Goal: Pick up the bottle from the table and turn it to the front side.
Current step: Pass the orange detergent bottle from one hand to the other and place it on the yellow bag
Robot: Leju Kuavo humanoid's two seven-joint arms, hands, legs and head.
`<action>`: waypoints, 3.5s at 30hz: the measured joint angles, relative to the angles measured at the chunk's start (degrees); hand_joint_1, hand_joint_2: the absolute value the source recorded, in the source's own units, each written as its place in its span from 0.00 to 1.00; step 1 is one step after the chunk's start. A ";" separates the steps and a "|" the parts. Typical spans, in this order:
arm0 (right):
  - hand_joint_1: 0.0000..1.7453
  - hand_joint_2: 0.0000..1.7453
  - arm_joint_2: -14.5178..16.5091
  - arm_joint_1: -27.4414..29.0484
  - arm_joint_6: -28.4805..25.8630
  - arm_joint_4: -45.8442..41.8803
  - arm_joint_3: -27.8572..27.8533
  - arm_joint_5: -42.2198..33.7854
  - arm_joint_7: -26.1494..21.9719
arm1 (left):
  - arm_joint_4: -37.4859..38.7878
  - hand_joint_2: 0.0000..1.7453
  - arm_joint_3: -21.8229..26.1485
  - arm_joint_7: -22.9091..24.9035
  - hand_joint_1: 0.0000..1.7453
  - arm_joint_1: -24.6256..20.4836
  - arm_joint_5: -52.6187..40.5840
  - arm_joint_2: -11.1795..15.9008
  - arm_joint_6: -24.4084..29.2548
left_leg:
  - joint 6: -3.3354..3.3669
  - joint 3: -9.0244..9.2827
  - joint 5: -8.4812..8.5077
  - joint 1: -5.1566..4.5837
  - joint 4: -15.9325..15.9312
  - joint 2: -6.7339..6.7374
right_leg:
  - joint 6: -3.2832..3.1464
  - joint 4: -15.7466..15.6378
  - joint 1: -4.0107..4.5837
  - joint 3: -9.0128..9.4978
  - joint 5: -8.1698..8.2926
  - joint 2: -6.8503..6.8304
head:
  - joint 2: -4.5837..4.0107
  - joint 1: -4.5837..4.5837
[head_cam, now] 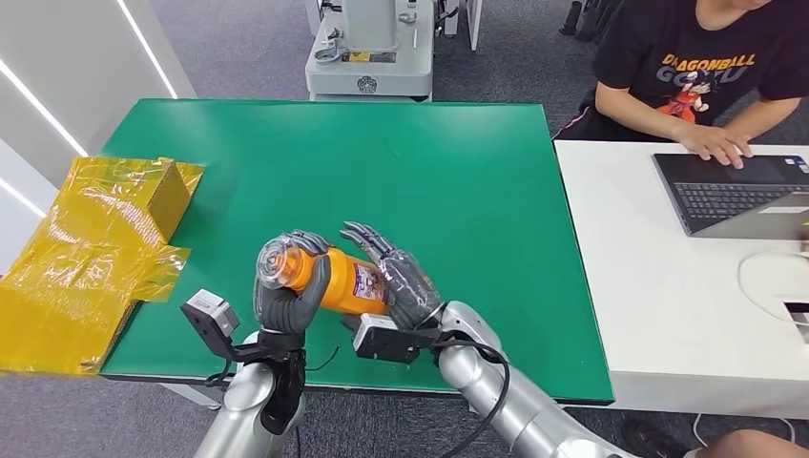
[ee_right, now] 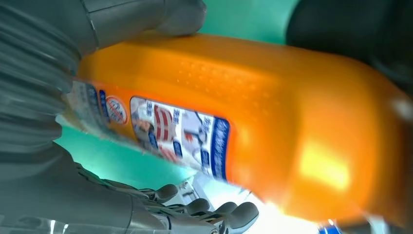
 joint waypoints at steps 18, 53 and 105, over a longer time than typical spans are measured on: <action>0.00 1.00 -0.92 13.95 -8.18 -20.07 -1.62 -9.17 -2.51 | -6.77 1.00 5.42 1.62 1.00 -2.08 -5.77 5.69 4.06 | 0.00 -0.01 0.00 0.00 -0.03 0.00 | -0.01 0.00 0.00 -0.03 -0.02 0.00 | 0.00 0.01; 0.00 1.00 -0.67 29.00 -20.74 -46.80 -8.79 -20.77 -3.20 | 4.04 1.00 7.98 20.74 1.00 -16.33 -55.61 32.65 24.95 | -0.06 -0.01 0.03 0.01 -0.07 0.20 | -0.05 0.04 0.01 -0.11 0.00 0.18 | 0.00 0.03; 0.00 1.00 -0.06 31.19 -20.89 -54.26 -7.14 -17.45 -3.20 | 53.01 1.00 -10.78 15.58 0.00 -28.45 -68.39 30.17 14.70 | -0.08 0.06 0.04 0.00 -0.12 0.21 | -0.10 0.06 0.01 -0.06 0.02 0.17 | 0.00 0.02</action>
